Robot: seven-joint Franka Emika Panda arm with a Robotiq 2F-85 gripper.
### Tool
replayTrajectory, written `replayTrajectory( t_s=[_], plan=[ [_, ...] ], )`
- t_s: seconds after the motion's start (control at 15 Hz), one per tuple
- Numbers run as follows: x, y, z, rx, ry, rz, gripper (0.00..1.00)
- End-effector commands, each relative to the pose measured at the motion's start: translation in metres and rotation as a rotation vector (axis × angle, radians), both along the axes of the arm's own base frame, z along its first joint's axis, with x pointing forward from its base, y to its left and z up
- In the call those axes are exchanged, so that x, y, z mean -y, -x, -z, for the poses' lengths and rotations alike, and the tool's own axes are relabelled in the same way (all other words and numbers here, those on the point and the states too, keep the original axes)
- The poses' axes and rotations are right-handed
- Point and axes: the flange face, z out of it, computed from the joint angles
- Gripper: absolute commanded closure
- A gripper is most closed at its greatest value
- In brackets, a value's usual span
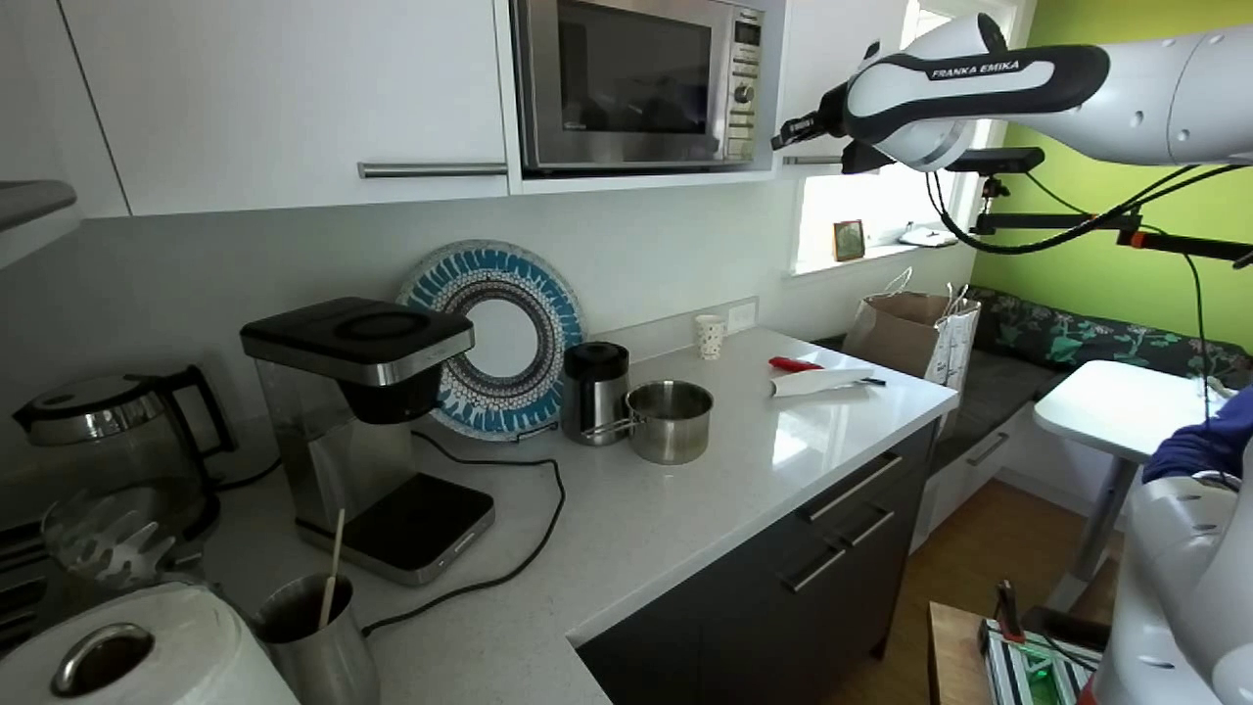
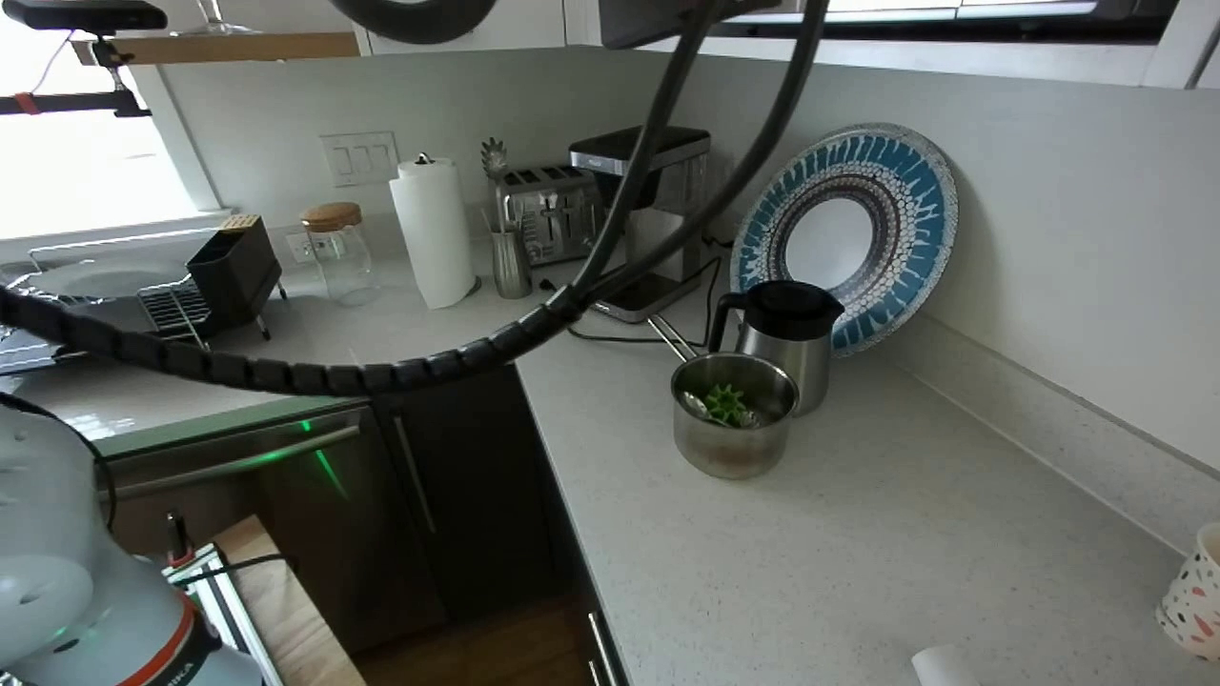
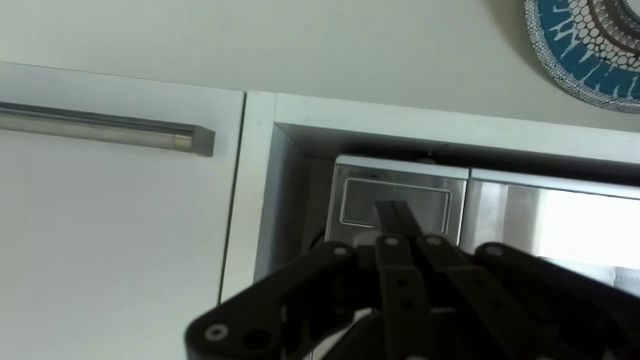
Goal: Open the door to the microwave
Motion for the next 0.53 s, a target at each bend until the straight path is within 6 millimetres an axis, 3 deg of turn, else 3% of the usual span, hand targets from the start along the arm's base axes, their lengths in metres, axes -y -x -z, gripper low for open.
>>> replayTrajectory(
  t_s=[0.0, 0.47],
  plan=[
    [0.011, -0.015, 0.001, 0.017, -0.009, 0.011, 1.00],
    [0.016, -0.042, 0.003, 0.039, -0.038, -0.012, 1.00]
  ],
)
